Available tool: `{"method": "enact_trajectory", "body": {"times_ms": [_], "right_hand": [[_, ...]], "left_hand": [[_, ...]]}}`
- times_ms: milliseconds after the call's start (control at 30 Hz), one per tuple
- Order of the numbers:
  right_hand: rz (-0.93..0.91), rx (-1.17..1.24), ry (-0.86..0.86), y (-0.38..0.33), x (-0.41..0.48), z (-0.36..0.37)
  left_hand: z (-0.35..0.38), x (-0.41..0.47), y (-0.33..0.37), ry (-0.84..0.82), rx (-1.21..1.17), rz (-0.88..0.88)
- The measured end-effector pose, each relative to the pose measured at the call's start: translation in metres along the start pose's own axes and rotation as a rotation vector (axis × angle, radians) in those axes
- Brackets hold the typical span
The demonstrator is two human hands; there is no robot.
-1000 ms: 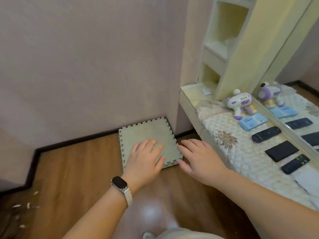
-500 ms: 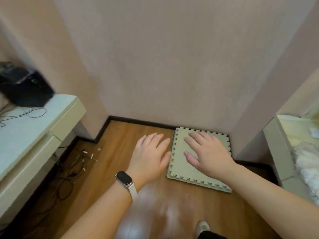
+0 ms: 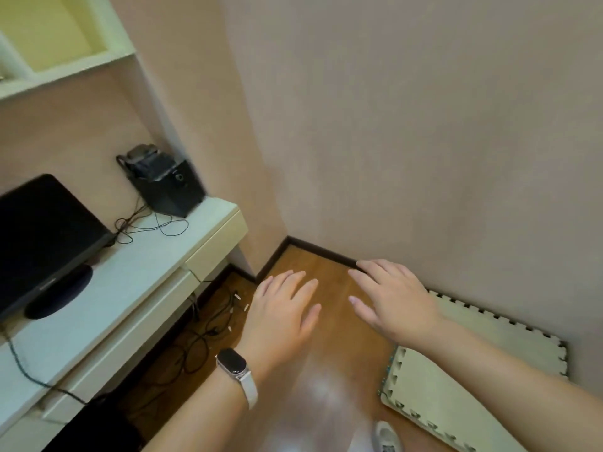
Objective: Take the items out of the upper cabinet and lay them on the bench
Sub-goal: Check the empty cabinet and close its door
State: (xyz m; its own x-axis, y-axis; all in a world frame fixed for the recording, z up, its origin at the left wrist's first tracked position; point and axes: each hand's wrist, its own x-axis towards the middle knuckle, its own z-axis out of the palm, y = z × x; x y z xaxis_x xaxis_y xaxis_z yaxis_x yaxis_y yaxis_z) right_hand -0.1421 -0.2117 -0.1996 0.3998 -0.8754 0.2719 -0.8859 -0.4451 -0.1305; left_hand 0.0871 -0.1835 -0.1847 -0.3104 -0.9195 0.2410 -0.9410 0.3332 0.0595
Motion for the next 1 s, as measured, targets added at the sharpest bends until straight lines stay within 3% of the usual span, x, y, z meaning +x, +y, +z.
{"method": "enact_trajectory", "body": {"times_ms": [367, 733, 1000], "right_hand": [[-0.218, 0.066, 0.069, 0.054, 0.153, 0.001], [-0.406, 0.111, 0.129, -0.007, 0.291, 0.028], [-0.383, 0.015, 0.112, -0.073, 0.403, 0.053]], "left_hand": [[-0.01, 0.102, -0.04, 0.022, 0.112, -0.211], [-0.018, 0.139, -0.155, 0.139, 0.169, -0.332], [-0.021, 0.183, -0.285, 0.195, 0.154, -0.353]]}}
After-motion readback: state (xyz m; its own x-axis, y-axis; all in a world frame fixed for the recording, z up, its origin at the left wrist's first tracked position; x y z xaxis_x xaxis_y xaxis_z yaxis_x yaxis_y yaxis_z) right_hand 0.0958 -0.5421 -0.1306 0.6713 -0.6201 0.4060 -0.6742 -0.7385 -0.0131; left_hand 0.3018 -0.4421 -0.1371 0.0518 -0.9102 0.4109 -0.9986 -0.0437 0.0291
